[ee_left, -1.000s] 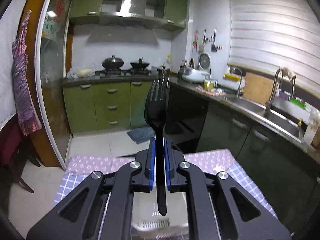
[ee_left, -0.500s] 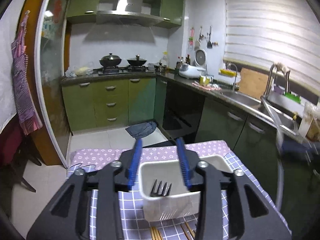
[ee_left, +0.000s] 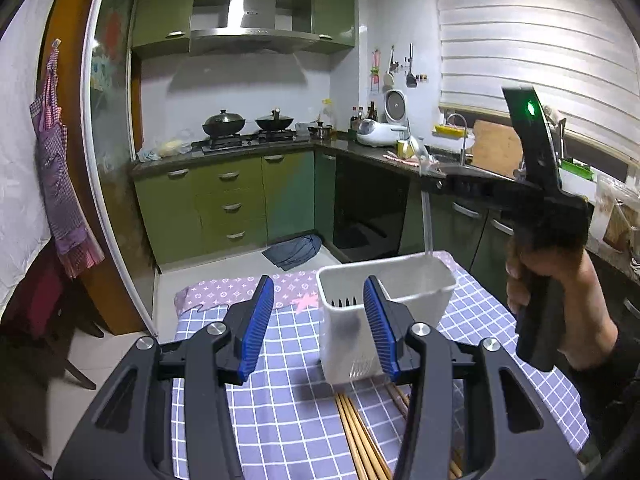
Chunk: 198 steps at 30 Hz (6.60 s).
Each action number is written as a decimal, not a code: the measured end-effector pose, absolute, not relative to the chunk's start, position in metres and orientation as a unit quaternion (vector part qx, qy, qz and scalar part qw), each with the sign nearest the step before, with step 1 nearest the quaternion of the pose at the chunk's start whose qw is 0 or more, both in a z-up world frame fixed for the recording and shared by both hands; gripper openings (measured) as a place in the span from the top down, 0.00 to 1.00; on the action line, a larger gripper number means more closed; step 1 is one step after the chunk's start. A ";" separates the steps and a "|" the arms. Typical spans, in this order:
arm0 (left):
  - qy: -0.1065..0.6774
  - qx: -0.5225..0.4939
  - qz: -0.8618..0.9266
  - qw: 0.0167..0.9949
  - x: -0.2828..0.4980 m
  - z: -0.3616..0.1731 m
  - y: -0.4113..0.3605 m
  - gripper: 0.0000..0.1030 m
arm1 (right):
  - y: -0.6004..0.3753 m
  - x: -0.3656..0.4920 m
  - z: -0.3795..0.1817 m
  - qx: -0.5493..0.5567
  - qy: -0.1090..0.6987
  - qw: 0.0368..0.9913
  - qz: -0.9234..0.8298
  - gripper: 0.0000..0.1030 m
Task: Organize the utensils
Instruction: 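Lower the clear spoon into the white holder and open the right tool, then grasp one wooden chopstick with the left tool and lift it, then grasp a wooden chopstick with the right tool while the left holds its chopstick upright, then drop the left tool's chopstick into the holder while the right drops its chopstick in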
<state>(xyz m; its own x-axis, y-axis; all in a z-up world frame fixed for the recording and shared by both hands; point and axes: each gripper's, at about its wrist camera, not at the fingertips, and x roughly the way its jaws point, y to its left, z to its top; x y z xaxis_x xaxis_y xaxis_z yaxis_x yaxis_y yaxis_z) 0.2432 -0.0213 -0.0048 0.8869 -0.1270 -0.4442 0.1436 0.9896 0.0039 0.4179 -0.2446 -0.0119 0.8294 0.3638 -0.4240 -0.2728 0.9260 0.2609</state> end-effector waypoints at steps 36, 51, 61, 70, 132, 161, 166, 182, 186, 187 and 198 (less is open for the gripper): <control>0.561 0.022 -0.069 0.825 0.274 -0.120 -0.043 0.56 | -0.308 0.301 -0.107 -0.029 0.467 0.867 0.170 0.74; 0.638 0.019 -0.047 0.768 0.302 -0.167 -0.053 0.81 | -0.298 0.301 -0.146 -0.022 0.511 0.834 0.205 0.74; 0.655 0.020 -0.044 0.754 0.312 -0.181 -0.063 0.85 | -0.301 0.298 -0.145 -0.025 0.514 0.831 0.209 0.68; 0.665 0.047 -0.035 0.745 0.318 -0.186 -0.075 0.87 | -0.300 0.298 -0.149 -0.036 0.523 0.826 0.206 0.68; 0.422 0.041 -0.075 0.903 0.208 -0.054 -0.007 0.94 | -0.195 0.312 -0.170 -0.058 0.573 0.790 0.210 0.93; 0.391 0.057 -0.086 0.915 0.192 -0.034 -0.015 0.94 | -0.283 0.224 -0.086 -0.015 0.415 0.883 0.221 0.93; 0.387 0.061 -0.091 0.916 0.193 -0.026 -0.021 0.94 | -0.283 0.225 -0.083 -0.013 0.411 0.883 0.224 0.93; 0.328 0.060 -0.124 0.935 0.222 0.059 -0.051 0.94 | -0.290 0.241 0.008 -0.004 0.330 0.915 0.234 0.93; 0.287 0.052 -0.138 0.946 0.235 0.093 -0.064 0.94 | -0.292 0.250 0.036 -0.003 0.307 0.924 0.228 0.93; 0.282 0.051 -0.139 0.948 0.238 0.097 -0.066 0.94 | -0.292 0.252 0.041 -0.002 0.303 0.926 0.227 0.93; 0.240 0.023 -0.105 0.965 0.297 0.106 -0.076 0.94 | -0.283 0.313 0.095 0.036 0.247 0.943 0.221 0.93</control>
<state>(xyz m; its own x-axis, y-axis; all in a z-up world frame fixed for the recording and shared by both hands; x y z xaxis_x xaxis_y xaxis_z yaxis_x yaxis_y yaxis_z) 0.2973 -0.0757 0.1058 0.8631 -0.1908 -0.4676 0.2130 0.9770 -0.0055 0.3128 -0.2827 0.0951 0.7805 0.4339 -0.4501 -0.3981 0.9001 0.1772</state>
